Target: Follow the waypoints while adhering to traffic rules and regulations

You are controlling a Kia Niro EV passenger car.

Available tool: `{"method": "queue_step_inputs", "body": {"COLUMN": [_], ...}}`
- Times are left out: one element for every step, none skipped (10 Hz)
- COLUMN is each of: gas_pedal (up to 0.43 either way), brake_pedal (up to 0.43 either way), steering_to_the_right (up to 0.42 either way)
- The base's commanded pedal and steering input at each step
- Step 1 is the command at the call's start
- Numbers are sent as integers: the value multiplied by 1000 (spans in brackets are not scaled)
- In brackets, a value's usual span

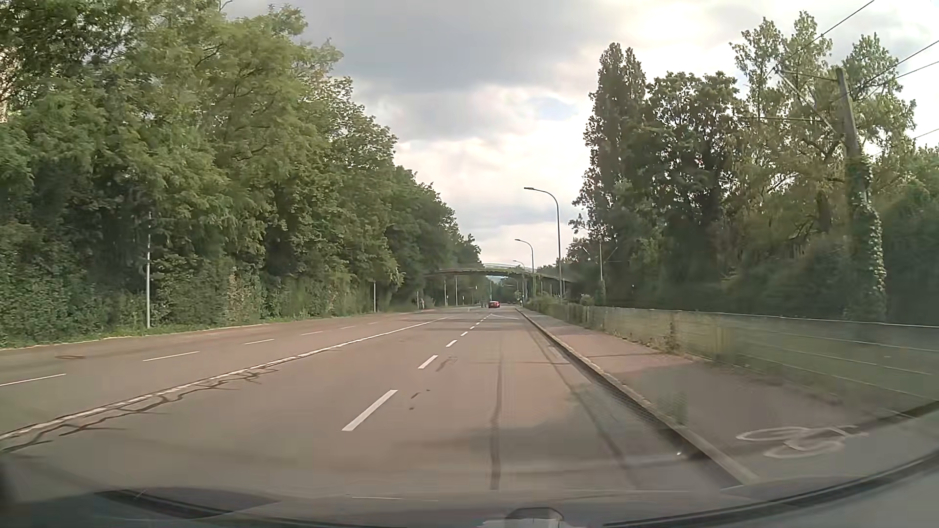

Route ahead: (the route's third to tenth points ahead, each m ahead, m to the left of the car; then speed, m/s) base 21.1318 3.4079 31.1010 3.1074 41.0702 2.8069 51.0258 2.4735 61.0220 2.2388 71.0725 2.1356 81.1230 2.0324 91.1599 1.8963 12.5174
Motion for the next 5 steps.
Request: {"method": "queue_step_inputs", "body": {"gas_pedal": [110, 110, 110, 110, 110], "brake_pedal": [0, 0, 0, 0, 0], "steering_to_the_right": [9, 8, 8, 7, 6]}}
